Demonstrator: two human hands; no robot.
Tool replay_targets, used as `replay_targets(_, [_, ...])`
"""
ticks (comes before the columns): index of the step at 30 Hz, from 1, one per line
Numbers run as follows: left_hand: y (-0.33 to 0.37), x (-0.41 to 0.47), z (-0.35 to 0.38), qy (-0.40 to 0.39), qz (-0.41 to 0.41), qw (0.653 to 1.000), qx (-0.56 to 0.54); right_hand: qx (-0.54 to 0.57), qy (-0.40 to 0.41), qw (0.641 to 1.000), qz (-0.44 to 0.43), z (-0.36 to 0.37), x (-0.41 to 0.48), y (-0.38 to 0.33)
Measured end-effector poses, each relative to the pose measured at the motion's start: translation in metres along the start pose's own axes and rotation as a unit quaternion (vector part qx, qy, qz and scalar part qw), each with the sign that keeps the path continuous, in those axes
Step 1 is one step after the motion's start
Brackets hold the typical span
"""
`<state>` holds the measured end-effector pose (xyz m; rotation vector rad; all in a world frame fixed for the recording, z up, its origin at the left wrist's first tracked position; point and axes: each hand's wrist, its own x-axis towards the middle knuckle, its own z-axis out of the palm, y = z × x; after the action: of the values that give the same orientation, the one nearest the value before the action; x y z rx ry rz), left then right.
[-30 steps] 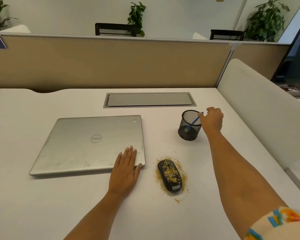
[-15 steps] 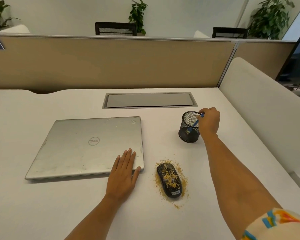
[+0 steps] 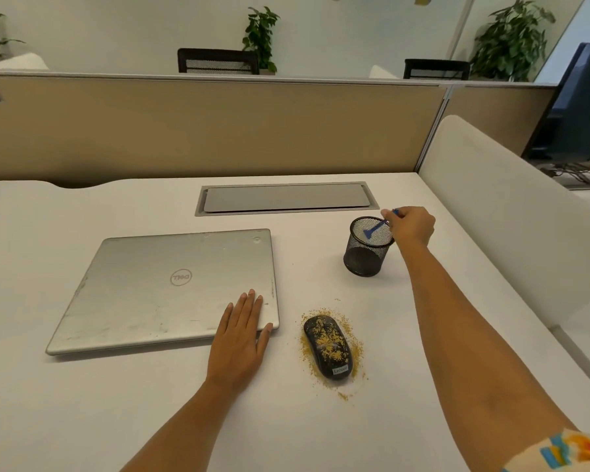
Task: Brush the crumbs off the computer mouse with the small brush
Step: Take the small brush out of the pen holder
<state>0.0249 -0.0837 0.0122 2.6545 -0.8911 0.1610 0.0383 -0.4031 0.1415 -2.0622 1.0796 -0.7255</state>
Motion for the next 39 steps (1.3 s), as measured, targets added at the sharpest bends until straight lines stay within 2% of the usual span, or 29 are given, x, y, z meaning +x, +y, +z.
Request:
replay_targets(9, [0.000, -0.001, 0.001, -0.014, 0.002, 1.000, 0.016, 0.114, 0.051, 0.991, 0.045, -0.020, -0.017, -0.006])
replay_targets(13, [-0.002, -0.002, 0.002, -0.017, 0.009, 1.000, 0.021, 0.192, 0.047, 0.978, 0.071, -0.028, -0.028, -0.009])
replay_targets(17, [0.009, -0.003, -0.002, -0.013, 0.025, 1.000, -0.011, 0.312, 0.021, 0.940, 0.138, -0.035, -0.039, -0.009])
replay_targets(21, [0.031, -0.004, -0.006, -0.057, 0.098, 0.986, -0.126, 0.409, -0.003, 0.891, 0.199, -0.044, -0.051, -0.008])
replay_targets(23, [0.042, -0.004, -0.006, -0.099, 0.105, 0.974, -0.174, 0.424, -0.006, 0.880, 0.212, -0.049, -0.056, -0.007])
replay_targets(28, [0.061, 0.004, -0.006, -0.180, 0.057, 0.953, -0.237, 0.451, -0.007, 0.862, 0.230, -0.062, -0.069, -0.001])
replay_targets(32, [0.064, 0.008, -0.002, -0.207, 0.047, 0.948, -0.238, 0.463, -0.017, 0.856, 0.231, -0.069, -0.078, 0.005])
replay_targets(39, [0.067, 0.012, 0.005, -0.221, 0.035, 0.946, -0.235, 0.441, -0.032, 0.871, 0.212, -0.074, -0.087, 0.023])
